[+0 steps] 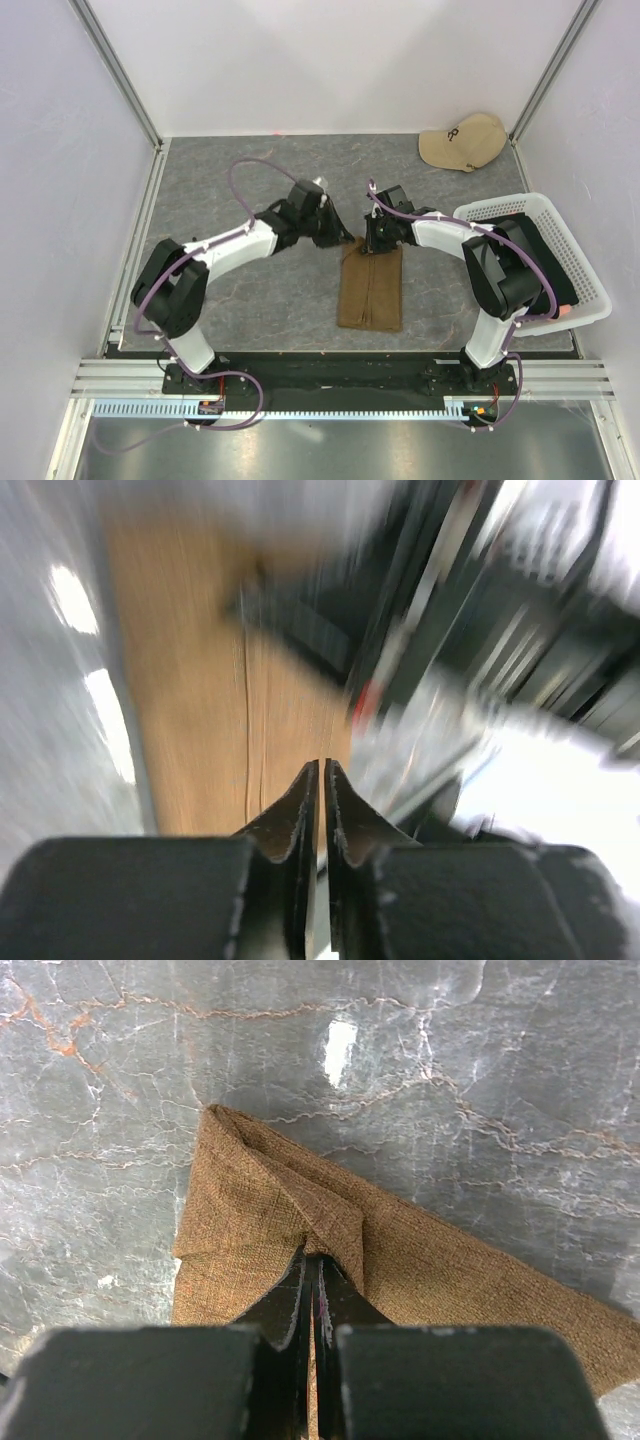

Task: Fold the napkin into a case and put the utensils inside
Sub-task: Smooth out the 2/3-rectangle-folded napkin at the center of the board.

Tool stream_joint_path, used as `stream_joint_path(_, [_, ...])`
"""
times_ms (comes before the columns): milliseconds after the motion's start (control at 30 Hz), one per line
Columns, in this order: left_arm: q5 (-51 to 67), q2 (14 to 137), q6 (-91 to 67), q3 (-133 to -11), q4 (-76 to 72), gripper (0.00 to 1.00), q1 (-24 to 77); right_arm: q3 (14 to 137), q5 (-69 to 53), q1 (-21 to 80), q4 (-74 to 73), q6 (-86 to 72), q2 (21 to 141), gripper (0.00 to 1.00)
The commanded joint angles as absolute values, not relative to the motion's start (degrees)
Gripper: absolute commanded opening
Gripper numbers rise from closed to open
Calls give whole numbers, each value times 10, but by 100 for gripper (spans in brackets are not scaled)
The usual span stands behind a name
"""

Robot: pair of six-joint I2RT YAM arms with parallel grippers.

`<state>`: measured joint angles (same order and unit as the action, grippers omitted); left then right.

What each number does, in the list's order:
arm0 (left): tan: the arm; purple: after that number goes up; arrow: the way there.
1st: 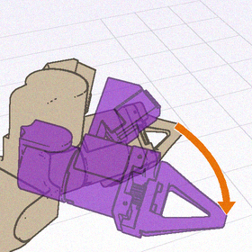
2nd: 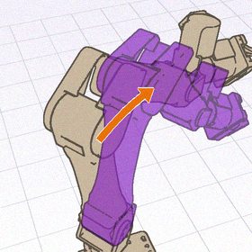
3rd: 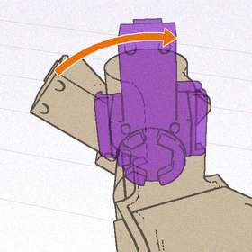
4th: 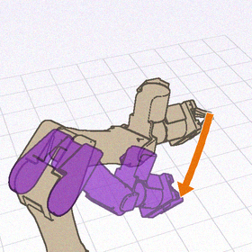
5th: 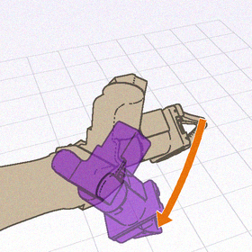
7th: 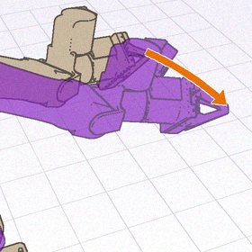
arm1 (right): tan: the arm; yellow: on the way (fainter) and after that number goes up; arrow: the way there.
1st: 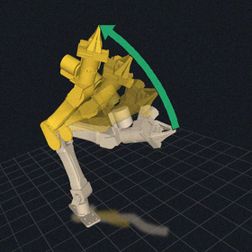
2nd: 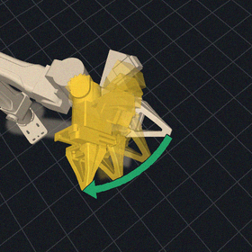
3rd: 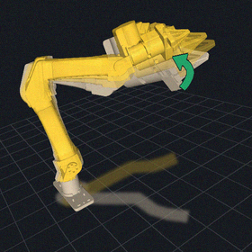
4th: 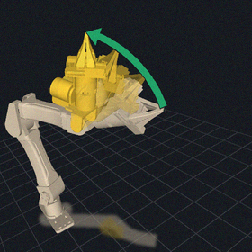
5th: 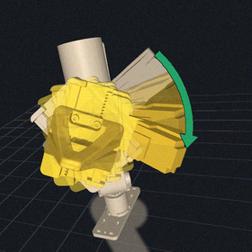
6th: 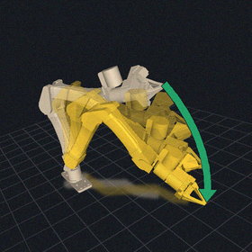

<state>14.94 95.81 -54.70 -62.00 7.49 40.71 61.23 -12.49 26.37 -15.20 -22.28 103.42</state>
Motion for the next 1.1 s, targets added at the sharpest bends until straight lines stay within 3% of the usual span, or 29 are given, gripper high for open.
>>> stream_joint_path(0, [121,1022,-472,-705,127,7,351,633,-111,257,-156,-235,1009,0])
stream_joint_path(300, [152,1115,-483,-757,120,4,344,640,-116,238,-163,-234,1009,0])
stream_joint_path(1067, [174,1191,-504,-815,78,3,368,612,-92,207,-209,-248,938,0])
